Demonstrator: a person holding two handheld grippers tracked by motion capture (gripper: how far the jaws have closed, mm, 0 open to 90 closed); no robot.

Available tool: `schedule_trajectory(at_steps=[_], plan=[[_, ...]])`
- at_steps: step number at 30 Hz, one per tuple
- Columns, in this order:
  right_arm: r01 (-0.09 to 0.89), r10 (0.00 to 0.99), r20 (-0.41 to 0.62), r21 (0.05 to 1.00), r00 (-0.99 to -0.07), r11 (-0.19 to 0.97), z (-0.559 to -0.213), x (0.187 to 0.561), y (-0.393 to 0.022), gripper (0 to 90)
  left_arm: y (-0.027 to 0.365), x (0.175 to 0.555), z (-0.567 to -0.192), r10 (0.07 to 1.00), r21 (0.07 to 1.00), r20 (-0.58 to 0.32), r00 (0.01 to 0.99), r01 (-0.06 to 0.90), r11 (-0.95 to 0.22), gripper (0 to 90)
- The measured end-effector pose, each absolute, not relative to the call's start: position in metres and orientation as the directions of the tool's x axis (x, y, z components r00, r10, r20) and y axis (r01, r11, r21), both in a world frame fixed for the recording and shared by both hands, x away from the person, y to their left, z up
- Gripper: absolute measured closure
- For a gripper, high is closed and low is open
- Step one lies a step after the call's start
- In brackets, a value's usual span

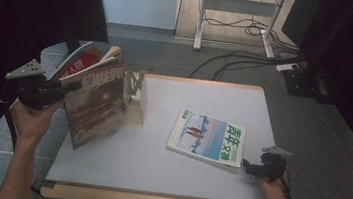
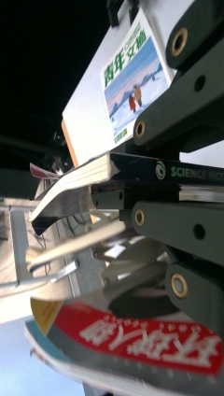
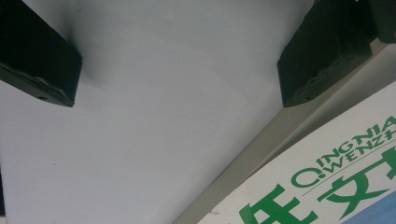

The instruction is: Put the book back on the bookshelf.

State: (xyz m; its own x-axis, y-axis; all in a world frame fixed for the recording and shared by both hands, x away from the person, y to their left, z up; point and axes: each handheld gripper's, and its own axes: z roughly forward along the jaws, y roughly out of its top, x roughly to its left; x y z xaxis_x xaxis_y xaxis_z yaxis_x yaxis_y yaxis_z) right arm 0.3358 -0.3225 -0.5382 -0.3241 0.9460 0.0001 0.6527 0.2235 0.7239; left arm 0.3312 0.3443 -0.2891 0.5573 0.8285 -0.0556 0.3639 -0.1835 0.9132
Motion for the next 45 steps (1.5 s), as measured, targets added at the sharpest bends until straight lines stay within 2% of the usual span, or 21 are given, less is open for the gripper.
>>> schedule_trajectory(at_steps=[35, 45], plan=[[0.653, 0.946, -0.001, 0.724, -0.324, 0.224, -0.538, 0.336, -0.322, 0.0, 0.347, 0.346, -0.298, 0.900, 0.922, -0.093, 0.426, 0.378, -0.084, 84.1], [0.653, 0.946, 0.000, 0.724, -0.323, 0.223, -0.538, 0.336, -0.322, 0.0, 0.327, 0.358, -0.307, 0.905, 0.921, -0.065, 0.421, 0.374, -0.107, 84.1]])
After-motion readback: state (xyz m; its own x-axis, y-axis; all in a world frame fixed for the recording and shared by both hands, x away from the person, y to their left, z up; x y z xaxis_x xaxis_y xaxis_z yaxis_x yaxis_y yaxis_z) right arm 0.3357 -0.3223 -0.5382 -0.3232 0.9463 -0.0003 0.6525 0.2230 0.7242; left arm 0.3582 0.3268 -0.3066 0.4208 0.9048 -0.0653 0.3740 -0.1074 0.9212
